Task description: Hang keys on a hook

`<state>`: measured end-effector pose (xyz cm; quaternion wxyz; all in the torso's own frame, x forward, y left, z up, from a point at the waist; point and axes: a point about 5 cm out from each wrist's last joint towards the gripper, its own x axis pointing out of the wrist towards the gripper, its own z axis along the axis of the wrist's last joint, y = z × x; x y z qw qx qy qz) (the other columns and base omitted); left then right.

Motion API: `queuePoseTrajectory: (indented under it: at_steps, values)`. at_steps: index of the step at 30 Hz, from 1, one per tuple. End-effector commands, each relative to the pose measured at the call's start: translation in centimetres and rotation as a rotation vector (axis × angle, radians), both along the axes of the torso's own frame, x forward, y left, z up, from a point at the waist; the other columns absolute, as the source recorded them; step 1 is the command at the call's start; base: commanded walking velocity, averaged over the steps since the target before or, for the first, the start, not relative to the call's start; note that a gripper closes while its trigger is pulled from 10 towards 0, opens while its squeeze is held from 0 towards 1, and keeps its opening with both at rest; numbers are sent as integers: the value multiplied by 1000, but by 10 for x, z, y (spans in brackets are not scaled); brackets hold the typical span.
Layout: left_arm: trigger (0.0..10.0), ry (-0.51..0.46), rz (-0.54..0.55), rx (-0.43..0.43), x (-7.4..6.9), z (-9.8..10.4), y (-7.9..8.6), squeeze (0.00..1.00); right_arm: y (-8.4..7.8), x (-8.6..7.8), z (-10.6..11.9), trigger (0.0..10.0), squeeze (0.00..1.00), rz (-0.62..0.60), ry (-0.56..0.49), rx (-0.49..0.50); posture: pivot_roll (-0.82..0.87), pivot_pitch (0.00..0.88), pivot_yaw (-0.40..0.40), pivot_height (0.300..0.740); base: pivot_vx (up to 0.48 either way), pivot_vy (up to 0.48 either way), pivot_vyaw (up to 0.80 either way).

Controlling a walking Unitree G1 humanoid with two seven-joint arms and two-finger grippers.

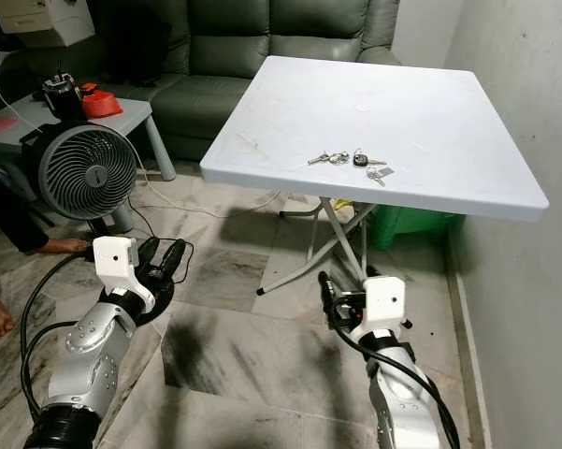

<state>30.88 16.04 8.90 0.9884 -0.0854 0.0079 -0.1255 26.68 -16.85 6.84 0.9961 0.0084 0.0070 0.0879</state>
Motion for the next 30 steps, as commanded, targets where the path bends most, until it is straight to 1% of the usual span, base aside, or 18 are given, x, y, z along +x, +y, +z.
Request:
queuePoseTrajectory:
  at_steps: [1,7,15,30]
  values:
    - [10000,-14,-9,12,3,6,1,0,2,2,4,10000,0,15,-7,-2,-140,0,9,740,315,0,0]
    - [10000,-11,-15,15,4,7,0,0,2,2,3,10000,0,20,-5,-9,-137,0,8,740,342,0,0]
    - [10000,-7,-37,24,2,4,-3,0,1,1,2,10000,0,28,-1,-15,-136,0,7,740,465,0,0]
    - [10000,-4,-55,27,4,4,-8,0,-1,1,3,10000,0,29,-1,-26,-146,0,7,740,464,0,0]
